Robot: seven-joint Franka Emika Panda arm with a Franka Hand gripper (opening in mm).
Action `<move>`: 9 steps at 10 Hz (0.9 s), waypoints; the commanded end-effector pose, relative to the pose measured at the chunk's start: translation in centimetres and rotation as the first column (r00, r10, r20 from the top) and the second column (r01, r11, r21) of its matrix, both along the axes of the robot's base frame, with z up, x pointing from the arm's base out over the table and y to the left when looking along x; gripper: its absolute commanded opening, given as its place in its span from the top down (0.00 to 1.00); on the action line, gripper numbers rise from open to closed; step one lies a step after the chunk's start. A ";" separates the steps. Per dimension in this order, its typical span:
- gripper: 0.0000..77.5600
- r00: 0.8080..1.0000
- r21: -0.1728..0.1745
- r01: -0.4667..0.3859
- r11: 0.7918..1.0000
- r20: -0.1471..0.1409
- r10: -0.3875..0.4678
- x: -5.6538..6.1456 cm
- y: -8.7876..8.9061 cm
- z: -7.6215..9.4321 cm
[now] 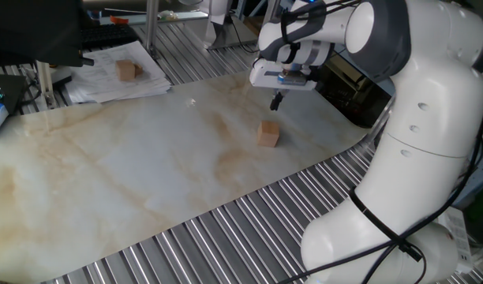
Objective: Pick up the small block on the left and move it to the right
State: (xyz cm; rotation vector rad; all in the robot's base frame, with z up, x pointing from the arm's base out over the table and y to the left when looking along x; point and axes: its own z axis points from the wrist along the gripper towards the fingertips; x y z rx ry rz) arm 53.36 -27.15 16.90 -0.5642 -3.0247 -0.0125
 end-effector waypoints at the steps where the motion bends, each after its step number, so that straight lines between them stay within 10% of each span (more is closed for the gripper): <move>1: 1.00 0.999 -0.023 0.036 0.999 0.001 -0.036 0.0 0.0 0.1; 9: 1.00 0.999 -0.051 0.038 0.998 0.025 -0.036 -1.5 0.5 -0.8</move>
